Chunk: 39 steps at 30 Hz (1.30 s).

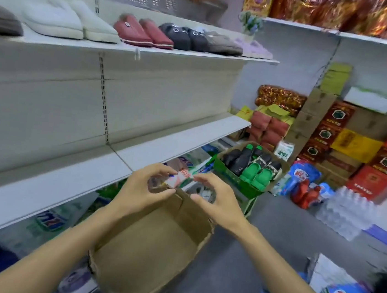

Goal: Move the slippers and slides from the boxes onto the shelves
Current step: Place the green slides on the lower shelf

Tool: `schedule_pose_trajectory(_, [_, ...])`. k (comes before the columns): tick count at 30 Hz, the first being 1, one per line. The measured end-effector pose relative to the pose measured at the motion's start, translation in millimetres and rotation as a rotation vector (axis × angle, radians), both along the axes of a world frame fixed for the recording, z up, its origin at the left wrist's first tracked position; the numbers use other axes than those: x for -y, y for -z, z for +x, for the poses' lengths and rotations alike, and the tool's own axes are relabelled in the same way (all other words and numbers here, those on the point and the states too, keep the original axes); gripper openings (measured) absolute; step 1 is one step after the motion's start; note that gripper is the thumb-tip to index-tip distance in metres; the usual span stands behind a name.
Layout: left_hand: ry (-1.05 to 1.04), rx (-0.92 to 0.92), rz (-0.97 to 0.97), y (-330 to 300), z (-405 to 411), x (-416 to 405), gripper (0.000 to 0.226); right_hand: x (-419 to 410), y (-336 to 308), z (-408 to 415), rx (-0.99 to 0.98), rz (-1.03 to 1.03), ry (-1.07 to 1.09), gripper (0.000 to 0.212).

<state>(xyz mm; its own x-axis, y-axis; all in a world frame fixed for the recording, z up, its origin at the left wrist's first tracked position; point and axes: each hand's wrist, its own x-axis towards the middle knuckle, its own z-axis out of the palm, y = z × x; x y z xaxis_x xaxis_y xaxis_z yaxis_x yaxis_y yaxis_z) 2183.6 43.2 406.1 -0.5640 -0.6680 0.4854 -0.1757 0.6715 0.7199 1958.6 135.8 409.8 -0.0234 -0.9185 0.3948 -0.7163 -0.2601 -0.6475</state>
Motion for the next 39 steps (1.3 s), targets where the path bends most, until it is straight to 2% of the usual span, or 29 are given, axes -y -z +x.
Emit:
schedule_pose_trajectory(11, [0.074,-0.06,0.187,54.4,-180.3,80.1,0.036,54.0,34.1,-152.0,0.084,0.069,0.138,0.038])
schedule_pose_trajectory(22, [0.057,0.077,0.096,100.2,-390.1,117.4,0.033,100.6,96.3,-354.7,0.18,0.059,0.145,0.039])
schedule_pose_trajectory(28, [-0.025,0.095,0.135,123.3,-510.7,132.9,0.033,134.4,130.1,-474.7,0.262,0.141,0.18,0.039])
schedule_pose_trajectory(39, [-0.042,0.107,0.281,174.6,-652.5,221.8,0.028,215.7,176.0,-627.5,0.205,0.282,0.123,0.039])
